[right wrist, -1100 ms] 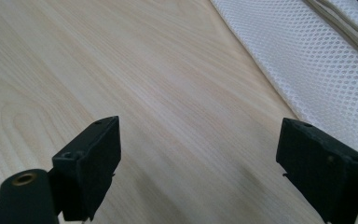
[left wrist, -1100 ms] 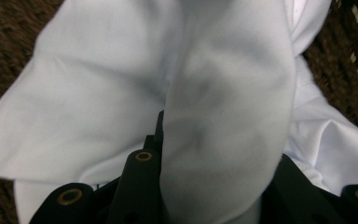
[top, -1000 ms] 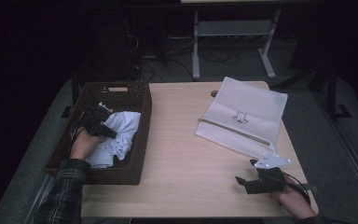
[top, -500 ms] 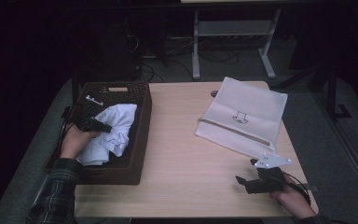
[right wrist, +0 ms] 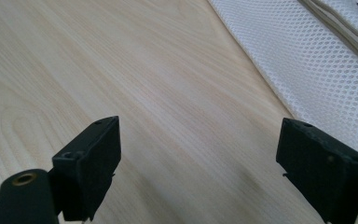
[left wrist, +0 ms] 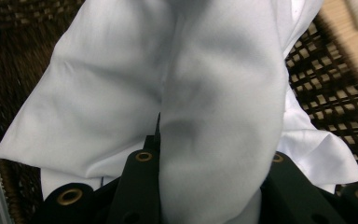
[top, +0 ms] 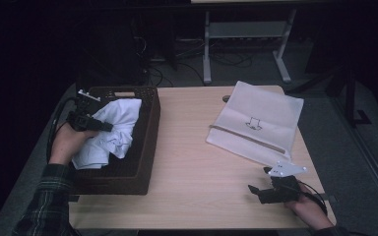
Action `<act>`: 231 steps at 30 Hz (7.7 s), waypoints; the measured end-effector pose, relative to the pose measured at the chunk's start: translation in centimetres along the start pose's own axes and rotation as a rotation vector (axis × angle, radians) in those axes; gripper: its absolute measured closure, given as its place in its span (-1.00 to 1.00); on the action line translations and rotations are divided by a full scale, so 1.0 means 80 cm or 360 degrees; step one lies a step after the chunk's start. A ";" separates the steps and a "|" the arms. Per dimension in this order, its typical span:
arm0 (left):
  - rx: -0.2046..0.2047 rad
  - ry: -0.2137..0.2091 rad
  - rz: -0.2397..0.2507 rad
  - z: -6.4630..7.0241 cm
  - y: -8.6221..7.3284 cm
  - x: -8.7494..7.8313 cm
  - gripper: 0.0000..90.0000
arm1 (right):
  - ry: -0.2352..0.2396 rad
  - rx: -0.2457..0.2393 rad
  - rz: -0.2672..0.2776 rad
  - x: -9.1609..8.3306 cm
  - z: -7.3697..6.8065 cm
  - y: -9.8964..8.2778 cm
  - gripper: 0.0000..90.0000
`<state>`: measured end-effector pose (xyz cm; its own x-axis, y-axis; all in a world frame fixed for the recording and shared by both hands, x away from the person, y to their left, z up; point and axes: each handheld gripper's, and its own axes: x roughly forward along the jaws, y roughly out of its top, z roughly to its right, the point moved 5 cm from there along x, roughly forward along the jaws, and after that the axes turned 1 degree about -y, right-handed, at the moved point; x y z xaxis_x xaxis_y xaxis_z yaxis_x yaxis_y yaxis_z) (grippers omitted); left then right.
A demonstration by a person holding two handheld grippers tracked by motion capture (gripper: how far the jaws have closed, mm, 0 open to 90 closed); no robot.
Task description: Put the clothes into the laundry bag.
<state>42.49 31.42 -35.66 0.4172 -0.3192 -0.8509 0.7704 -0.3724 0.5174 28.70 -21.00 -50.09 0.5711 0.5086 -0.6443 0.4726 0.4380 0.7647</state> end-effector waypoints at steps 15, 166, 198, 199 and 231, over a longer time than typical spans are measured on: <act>0.0158 -0.0095 0.0134 0.048 0.031 -0.054 0.58 | -0.0001 0.0002 0.0006 0.000 0.001 0.001 -0.71; 0.0561 -0.0480 -0.0067 0.294 -0.068 0.184 0.31 | 0.0091 0.0115 -0.0070 0.093 0.165 0.119 -0.19; 0.0587 -0.0452 -0.0073 0.296 -0.068 0.183 0.33 | 0.0025 0.0101 -0.0200 0.121 0.171 0.090 0.49; 0.0586 -0.0452 -0.0072 0.296 -0.068 0.183 0.33 | 0.0023 0.0109 -0.0192 0.121 0.172 0.089 0.52; 0.0622 -0.0411 -0.0075 0.298 -0.068 0.183 0.37 | 0.0029 0.0087 -0.0015 0.088 0.135 0.133 0.93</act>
<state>32.92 8.01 -48.80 0.2143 -0.4818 -0.8497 0.5258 -0.6762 0.5160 45.05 -20.77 -46.38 0.5546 0.5182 -0.6511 0.5140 0.4020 0.7578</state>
